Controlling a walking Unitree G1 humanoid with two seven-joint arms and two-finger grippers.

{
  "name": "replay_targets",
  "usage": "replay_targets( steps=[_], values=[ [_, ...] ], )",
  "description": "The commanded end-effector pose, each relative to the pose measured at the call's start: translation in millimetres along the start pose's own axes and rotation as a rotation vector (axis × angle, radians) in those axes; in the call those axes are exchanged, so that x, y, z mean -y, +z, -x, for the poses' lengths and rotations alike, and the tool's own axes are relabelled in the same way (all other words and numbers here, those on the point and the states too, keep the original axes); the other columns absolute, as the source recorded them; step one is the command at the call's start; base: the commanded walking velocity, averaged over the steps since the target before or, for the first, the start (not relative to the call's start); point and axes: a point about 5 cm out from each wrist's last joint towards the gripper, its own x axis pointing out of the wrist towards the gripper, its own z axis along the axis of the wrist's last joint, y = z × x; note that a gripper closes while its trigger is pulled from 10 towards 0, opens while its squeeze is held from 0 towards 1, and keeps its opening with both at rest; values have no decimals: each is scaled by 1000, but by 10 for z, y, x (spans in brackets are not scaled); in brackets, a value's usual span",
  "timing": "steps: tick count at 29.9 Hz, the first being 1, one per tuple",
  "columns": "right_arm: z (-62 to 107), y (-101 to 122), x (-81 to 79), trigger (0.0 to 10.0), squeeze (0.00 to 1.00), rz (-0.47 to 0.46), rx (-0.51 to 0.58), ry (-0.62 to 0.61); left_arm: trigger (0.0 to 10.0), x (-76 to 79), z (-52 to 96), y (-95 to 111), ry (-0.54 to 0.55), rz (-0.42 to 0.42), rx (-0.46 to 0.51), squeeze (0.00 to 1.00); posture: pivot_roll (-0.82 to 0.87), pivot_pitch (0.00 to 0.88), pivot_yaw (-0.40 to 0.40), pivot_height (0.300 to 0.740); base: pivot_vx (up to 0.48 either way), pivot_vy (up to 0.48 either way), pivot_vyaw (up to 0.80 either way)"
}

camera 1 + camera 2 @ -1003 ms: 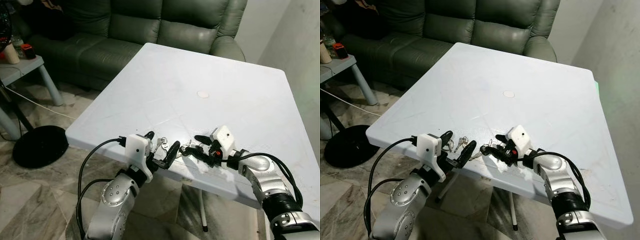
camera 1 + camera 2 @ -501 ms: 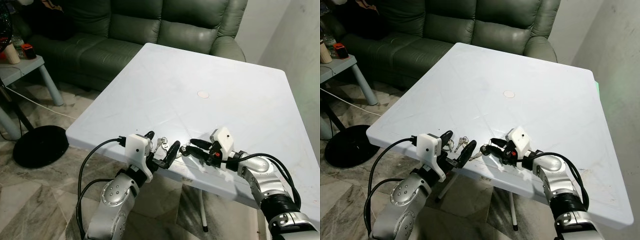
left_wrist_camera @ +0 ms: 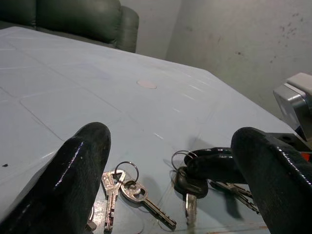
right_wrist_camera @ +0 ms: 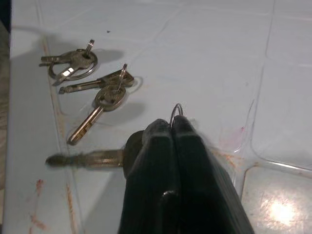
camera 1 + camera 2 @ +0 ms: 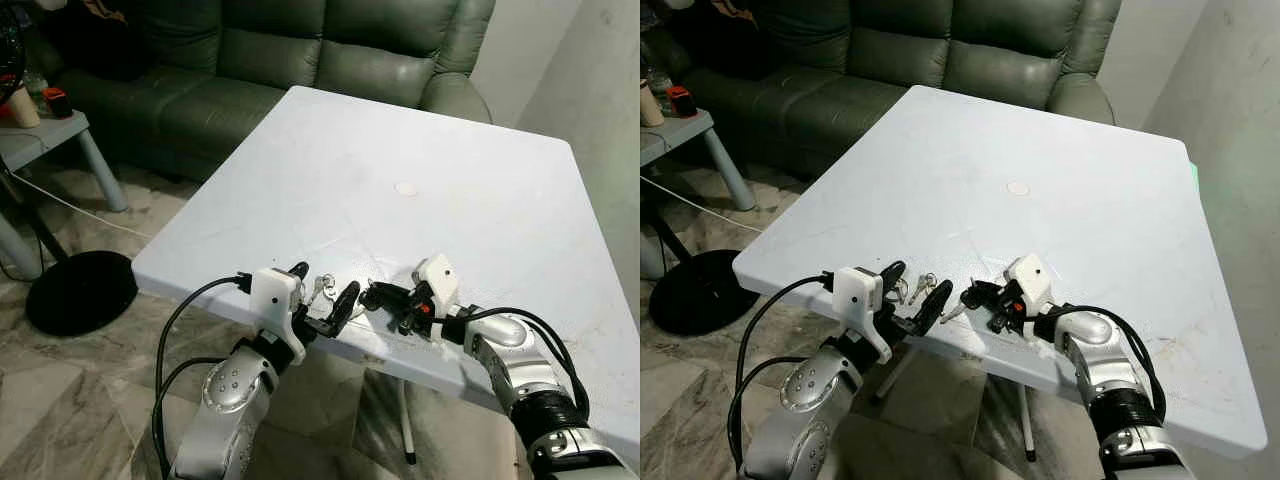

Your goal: Hang keys on a hook

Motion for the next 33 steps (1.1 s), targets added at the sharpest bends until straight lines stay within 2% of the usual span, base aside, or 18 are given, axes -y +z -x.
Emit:
replay_targets(
  steps=[1,2,4,5,6,7,9,10,11,13,17,18,20,22,27,30,31,33],
  values=[
    [1,39,21,2863,0,12,14,-27,10000,95,-59,31,-28,16,21,0,57,63,-100,740,0,0,0],
    [1,53,18,1765,0,4,29,-20,10000,98,-61,33,-29,18,22,0,57,63,-100,740,0,0,0],
    [3,62,21,1451,0,9,32,-22,10000,99,-62,32,-29,17,22,0,58,61,-101,740,0,0,0],
    [5,86,47,7294,0,32,32,-52,10000,98,-64,31,-27,16,22,0,58,61,-101,740,0,0,0],
    [5,86,47,7294,0,32,32,-52,10000,98,-64,31,-27,16,22,0,58,61,-101,740,0,0,0],
    [10,127,57,10000,0,43,60,-47,10000,95,-65,27,-25,13,21,0,58,57,-101,740,0,0,0],
    [23,227,111,10000,0,42,136,-102,10000,85,-71,32,-21,17,23,0,60,56,-102,740,0,0,0],
    [39,320,162,10000,0,-2,211,-148,10000,68,-81,44,-15,24,29,0,61,54,-102,740,0,0,0],
    [39,320,162,10000,0,-2,211,-148,10000,68,-81,44,-15,24,29,0,61,54,-102,740,0,0,0],
    [92,526,224,10000,0,-81,391,-230,10000,26,-108,89,1,29,48,0,61,56,-101,740,0,0,0],
    [187,687,273,10000,0,-187,565,-353,10000,-53,-153,162,24,39,75,0,60,46,-95,740,0,0,0],
    [187,687,273,10000,0,-187,565,-353,10000,-53,-153,162,24,39,75,0,60,46,-95,740,0,0,0],
    [287,750,273,10000,0,-208,659,-468,10000,-188,-196,206,80,44,89,0,57,39,-89,740,0,0,0],
    [299,750,268,10000,0,-207,663,-480,10000,-218,-203,208,95,45,88,0,57,39,-89,740,0,0,0],
    [472,659,156,10000,0,-119,626,-631,10000,-576,-236,225,257,-3,59,0,35,16,-66,740,0,0,0],
    [536,595,139,10000,0,-103,601,-701,10000,-643,-239,230,288,-8,58,0,31,15,-61,740,0,0,0],
    [594,556,98,10000,0,-11,560,-737,10000,-709,-234,234,322,-10,57,0,31,15,-61,740,0,0,0],
    [619,522,67,10000,0,30,530,-754,10000,-751,-231,225,339,-11,52,0,23,6,-53,740,0,0,0]
  ],
)
